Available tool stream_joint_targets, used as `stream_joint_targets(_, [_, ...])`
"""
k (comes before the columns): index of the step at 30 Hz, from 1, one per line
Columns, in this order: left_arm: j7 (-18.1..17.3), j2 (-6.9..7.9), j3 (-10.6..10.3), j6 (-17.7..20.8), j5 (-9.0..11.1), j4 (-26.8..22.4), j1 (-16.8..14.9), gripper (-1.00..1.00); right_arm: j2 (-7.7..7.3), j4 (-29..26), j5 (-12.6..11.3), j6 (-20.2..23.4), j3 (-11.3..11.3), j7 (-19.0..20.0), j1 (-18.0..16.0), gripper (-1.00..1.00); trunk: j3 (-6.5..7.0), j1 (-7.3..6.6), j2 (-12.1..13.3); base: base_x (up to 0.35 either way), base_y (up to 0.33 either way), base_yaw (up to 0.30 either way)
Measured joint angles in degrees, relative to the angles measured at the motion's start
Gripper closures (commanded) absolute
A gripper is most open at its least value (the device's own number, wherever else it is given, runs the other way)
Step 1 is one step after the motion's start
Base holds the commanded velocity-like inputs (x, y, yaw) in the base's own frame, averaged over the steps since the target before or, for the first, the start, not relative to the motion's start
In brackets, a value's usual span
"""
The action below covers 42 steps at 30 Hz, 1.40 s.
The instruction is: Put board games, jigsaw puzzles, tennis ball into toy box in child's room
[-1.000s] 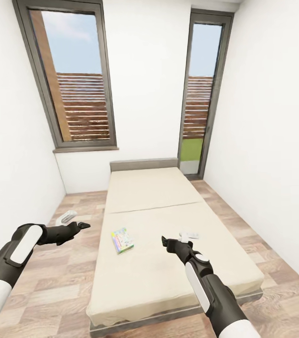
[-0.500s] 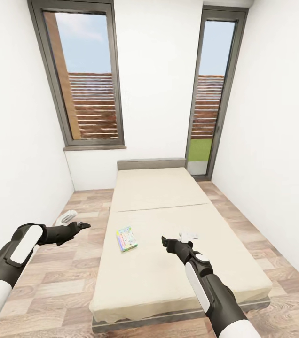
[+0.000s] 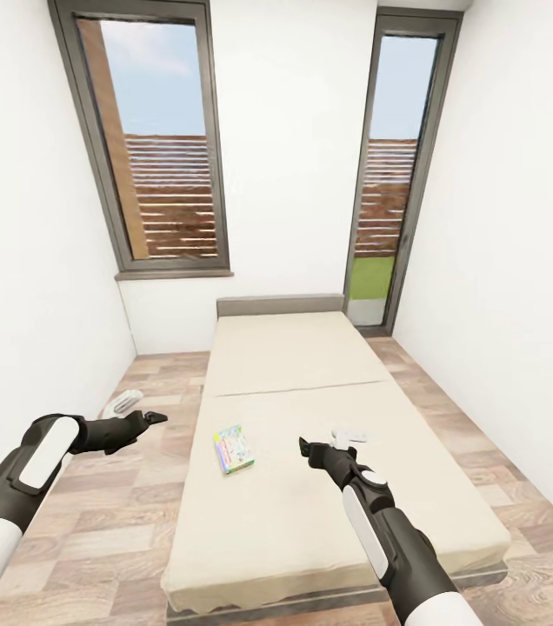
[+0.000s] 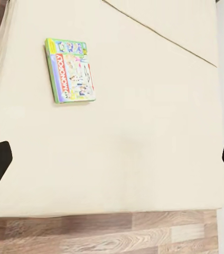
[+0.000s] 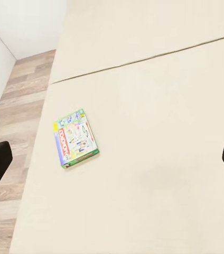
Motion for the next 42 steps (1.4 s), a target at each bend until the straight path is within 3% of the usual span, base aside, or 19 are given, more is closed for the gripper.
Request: stream_joint_targets(42, [0.07,-0.15,0.01,-0.17,0.0,0.08,0.01,-1.0,0.01,-0.13,0.0,-0.05,0.07,0.0,0.0,-1.0,0.0,0.01,0.0,0.067,0.0,0.004])
